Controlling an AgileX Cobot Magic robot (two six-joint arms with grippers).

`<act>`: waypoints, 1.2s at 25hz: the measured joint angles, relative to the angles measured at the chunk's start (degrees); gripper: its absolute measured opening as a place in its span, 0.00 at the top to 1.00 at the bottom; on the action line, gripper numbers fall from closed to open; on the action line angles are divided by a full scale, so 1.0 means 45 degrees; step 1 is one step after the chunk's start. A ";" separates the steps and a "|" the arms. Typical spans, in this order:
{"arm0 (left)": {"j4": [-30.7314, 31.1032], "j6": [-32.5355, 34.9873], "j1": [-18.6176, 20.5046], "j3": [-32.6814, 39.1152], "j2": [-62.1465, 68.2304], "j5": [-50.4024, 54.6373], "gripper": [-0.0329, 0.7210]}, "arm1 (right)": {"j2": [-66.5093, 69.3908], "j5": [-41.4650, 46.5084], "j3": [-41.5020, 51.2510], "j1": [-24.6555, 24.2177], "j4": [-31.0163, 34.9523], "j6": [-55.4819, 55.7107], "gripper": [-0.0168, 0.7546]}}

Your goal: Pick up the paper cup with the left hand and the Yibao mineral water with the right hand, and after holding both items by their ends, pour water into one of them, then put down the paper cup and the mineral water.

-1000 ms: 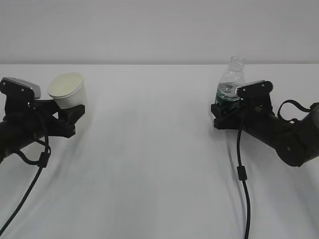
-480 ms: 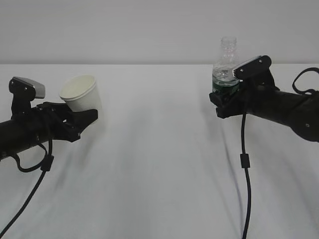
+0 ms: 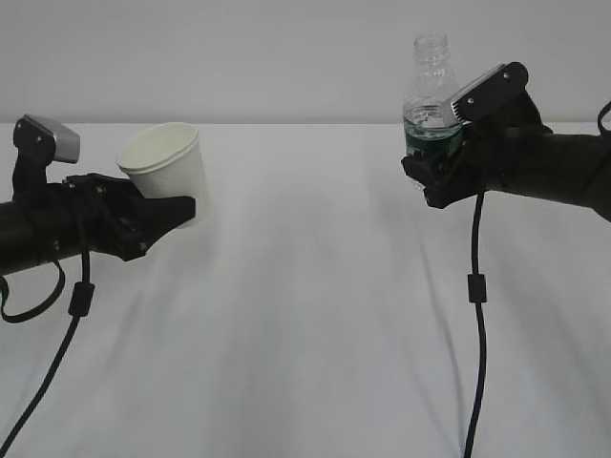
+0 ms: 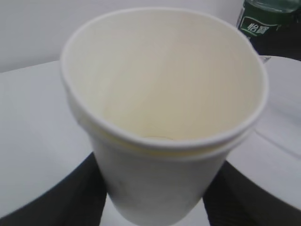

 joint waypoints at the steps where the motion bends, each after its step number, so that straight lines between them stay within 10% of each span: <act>1: 0.0248 -0.0219 0.0000 0.0000 -0.0123 0.0000 0.39 | -0.0084 0.0023 0.0000 0.0000 -0.0448 0.0285 0.32; 16: 0.1921 -0.1615 -0.2034 -0.0274 -0.0298 0.0789 0.40 | -0.1476 0.0119 0.0000 0.0000 -0.7332 0.5353 0.32; 30: 0.2592 -0.1887 -0.2978 -0.1290 -0.0298 0.2009 0.40 | -0.1965 -0.0007 0.0000 0.0000 -0.8756 0.5610 0.32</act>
